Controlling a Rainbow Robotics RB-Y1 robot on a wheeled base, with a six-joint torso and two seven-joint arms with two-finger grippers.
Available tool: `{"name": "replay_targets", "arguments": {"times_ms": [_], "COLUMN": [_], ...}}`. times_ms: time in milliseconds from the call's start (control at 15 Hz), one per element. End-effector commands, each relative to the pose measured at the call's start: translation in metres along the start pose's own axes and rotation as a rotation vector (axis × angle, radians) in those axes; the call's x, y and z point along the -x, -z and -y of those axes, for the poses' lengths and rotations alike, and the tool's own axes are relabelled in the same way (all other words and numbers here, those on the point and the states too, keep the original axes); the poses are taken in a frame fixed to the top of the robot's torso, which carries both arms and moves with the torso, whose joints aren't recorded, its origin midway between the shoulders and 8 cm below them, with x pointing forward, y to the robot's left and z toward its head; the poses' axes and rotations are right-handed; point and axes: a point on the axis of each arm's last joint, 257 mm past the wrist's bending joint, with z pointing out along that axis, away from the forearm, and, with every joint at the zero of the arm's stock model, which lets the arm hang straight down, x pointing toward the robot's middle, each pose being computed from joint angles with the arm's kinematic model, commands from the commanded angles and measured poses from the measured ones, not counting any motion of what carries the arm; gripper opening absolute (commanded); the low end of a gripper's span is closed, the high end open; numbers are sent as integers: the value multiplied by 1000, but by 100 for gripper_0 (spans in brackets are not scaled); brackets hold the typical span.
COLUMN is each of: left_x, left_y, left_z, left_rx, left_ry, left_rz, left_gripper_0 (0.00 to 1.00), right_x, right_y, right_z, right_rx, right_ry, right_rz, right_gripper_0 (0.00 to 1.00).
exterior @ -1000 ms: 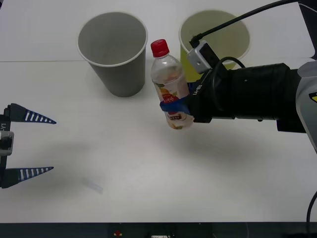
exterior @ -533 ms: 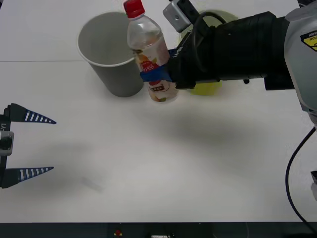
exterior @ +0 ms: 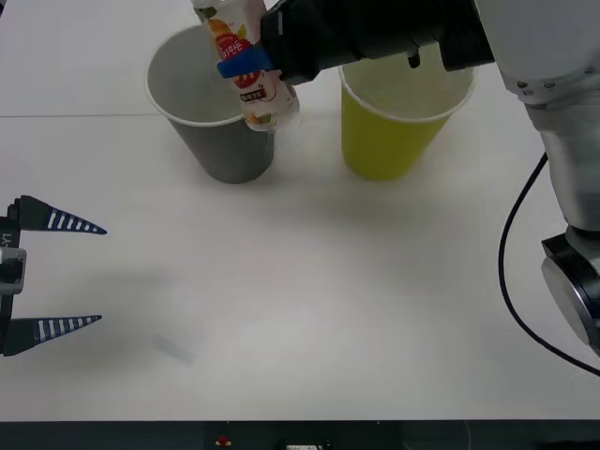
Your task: Put the can into the green bin and the plastic bottle into the gray bin
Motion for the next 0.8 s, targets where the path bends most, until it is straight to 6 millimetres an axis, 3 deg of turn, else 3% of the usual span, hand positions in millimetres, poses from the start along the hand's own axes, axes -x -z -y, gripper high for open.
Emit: {"name": "replay_targets", "arguments": {"times_ms": [67, 600, 800], "left_x": [0, 0, 0], "left_y": [0, 0, 0], "left_z": [0, 0, 0], "left_rx": [0, 0, 0], "left_ry": [0, 0, 0], "left_rz": [0, 0, 0], "left_gripper_0": [100, 100, 100], "right_x": [14, 17, 23], "right_y": [-21, -78, -90], "right_z": [10, 38, 42], "right_rx": [-7, -86, -100], "right_ry": [-14, -23, -34], "right_rz": [-8, -101, -113], "right_gripper_0": [0, 0, 9]}}
